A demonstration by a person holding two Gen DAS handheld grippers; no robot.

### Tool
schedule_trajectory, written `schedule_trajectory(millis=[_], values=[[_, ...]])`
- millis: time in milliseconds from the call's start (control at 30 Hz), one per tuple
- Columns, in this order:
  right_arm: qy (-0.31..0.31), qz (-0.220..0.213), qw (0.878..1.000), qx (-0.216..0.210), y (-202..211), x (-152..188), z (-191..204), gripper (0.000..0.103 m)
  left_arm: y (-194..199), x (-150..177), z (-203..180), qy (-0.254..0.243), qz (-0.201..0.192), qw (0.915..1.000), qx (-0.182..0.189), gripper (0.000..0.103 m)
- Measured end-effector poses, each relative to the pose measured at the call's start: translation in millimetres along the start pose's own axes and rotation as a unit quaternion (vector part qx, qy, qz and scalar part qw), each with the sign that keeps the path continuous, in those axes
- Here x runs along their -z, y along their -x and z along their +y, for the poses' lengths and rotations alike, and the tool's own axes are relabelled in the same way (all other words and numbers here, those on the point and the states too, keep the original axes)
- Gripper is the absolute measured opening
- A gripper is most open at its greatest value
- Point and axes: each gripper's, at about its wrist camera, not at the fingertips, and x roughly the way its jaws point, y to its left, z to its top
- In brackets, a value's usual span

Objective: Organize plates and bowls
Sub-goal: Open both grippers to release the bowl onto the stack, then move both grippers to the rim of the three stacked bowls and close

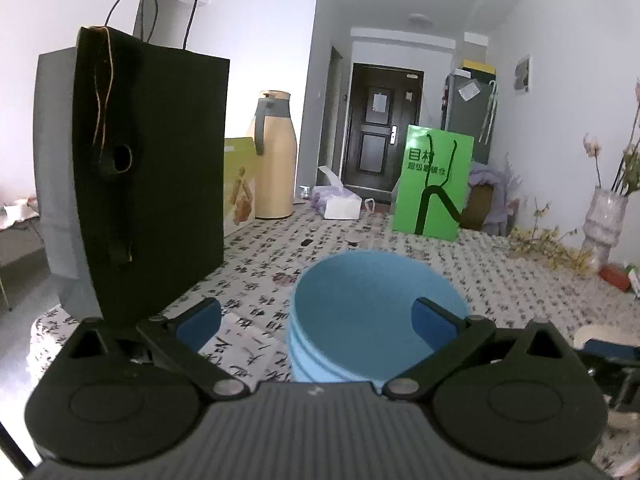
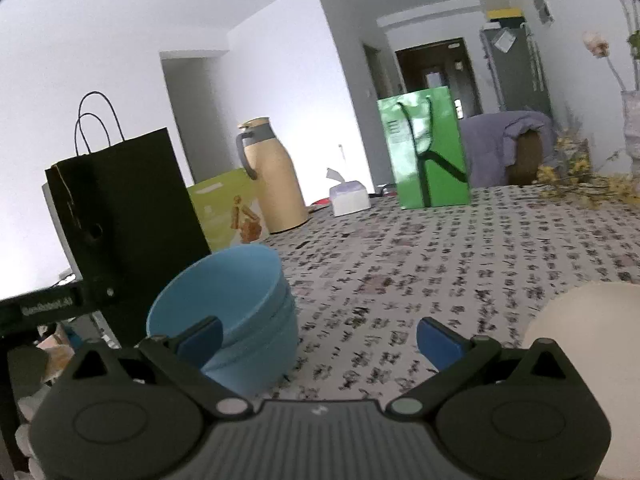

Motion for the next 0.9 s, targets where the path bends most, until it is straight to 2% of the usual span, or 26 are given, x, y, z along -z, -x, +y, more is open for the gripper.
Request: schedule_trajectory(millis=[100, 233, 333, 400, 667, 900], values=[[-0.006, -0.005, 1.000, 0.018, 9, 10, 1, 0.103, 1, 6, 3, -0.009, 0.008, 0.9997, 0.019, 0.103], [-0.007, 0.006, 0.998, 0.058, 14, 23, 11, 0.103, -8, 6, 15, 0.010, 0.041, 0.9983, 0.040, 0.103], [-0.016, 0.039, 0.998, 0.044, 10, 29, 15, 0.103, -15, 3, 24, 0.023, 0.048, 0.9974, 0.049, 0.103], [-0.005, 0.050, 0.998, 0.049, 6, 29, 19, 0.103, -20, 2, 29, 0.028, 0.051, 0.9966, 0.059, 0.103], [0.000, 0.051, 0.998, 0.033, -25, 6, 24, 0.103, -44, -4, 45, 0.026, 0.075, 0.9937, 0.079, 0.103], [-0.011, 0.077, 0.997, 0.022, -61, -5, 27, 0.103, -74, -11, 49, 0.021, 0.100, 0.9903, 0.094, 0.103]])
